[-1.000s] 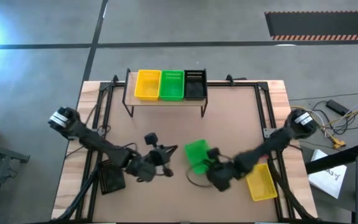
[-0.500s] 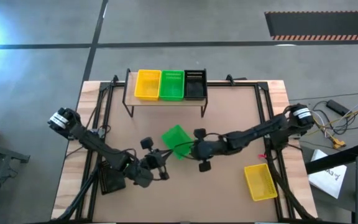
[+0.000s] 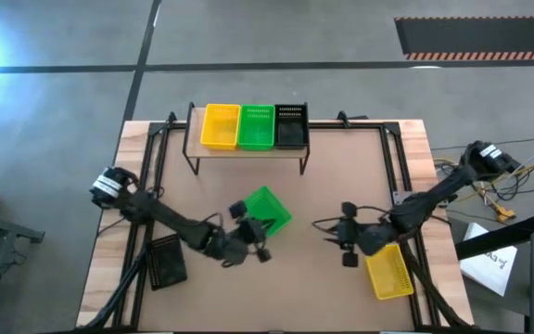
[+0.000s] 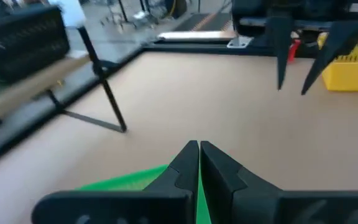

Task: Stack baskets on shelf by color
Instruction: Stack the green basket on the other green basket on the shelf

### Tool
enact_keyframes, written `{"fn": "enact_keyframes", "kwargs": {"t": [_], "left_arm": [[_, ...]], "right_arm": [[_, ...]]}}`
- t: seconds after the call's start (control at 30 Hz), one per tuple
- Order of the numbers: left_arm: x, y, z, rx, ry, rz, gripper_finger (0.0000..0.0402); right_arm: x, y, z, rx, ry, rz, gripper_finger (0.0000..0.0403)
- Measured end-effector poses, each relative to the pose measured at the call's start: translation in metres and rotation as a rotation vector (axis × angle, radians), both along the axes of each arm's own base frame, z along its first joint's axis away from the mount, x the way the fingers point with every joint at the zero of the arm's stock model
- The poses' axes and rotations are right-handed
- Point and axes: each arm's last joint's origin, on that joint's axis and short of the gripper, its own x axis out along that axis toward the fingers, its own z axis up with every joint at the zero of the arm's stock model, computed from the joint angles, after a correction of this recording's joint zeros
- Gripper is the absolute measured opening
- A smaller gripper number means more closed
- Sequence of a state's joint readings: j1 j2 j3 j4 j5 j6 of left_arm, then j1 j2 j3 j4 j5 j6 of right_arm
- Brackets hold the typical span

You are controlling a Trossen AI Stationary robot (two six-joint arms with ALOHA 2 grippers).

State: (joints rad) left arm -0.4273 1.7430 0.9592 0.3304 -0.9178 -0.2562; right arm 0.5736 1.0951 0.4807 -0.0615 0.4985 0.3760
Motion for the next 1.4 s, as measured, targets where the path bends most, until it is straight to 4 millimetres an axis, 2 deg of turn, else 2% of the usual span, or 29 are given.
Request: {"fn": "enact_keyframes", "kwargs": {"t": [0.17, 0.27, 0.5, 0.57, 0.67, 0.77, 0.9, 1.07, 1.3, 1.4], "left_arm": [[0.026, 0.017, 0.002, -0.085, 0.041, -0.107, 0.0017], [0.031, 0.024, 0.004, -0.126, 0.08, -0.113, 0.0055], [0.032, 0.038, -0.015, -0.289, 0.163, -0.052, 0.0175], [0.034, 0.037, -0.022, -0.317, 0.18, -0.055, 0.0197], [0.04, 0.033, -0.03, -0.327, 0.198, -0.065, 0.0208], [0.045, 0.032, -0.036, -0.335, 0.215, -0.051, 0.02], [0.043, 0.034, -0.04, -0.28, 0.287, 0.012, 0.0168], [0.039, 0.033, -0.033, -0.264, 0.345, 0.04, 0.0109], [0.031, 0.024, -0.025, -0.242, 0.406, -0.044, 0.0013], [0.023, 0.018, -0.012, -0.232, 0.424, -0.07, 0.0008]], "right_arm": [[-0.018, 0.003, -0.003, -0.05, -0.072, -0.044, 0.009], [-0.02, 0.003, -0.005, -0.069, -0.091, -0.055, 0.0083], [-0.018, 0.004, -0.014, -0.103, -0.064, -0.051, 0.0069], [-0.017, 0.005, -0.017, -0.113, -0.053, -0.051, 0.0066], [-0.016, 0.006, -0.021, -0.13, -0.034, -0.05, 0.0063], [-0.014, 0.006, -0.023, -0.157, -0.036, -0.066, 0.0063], [-0.013, 0.007, -0.027, -0.177, -0.035, -0.082, 0.0066], [-0.012, 0.008, -0.029, -0.182, -0.029, -0.081, 0.0062], [-0.012, 0.008, -0.03, -0.182, -0.029, -0.082, 0.0063], [-0.012, 0.008, -0.03, -0.182, -0.03, -0.082, 0.0066]]}}
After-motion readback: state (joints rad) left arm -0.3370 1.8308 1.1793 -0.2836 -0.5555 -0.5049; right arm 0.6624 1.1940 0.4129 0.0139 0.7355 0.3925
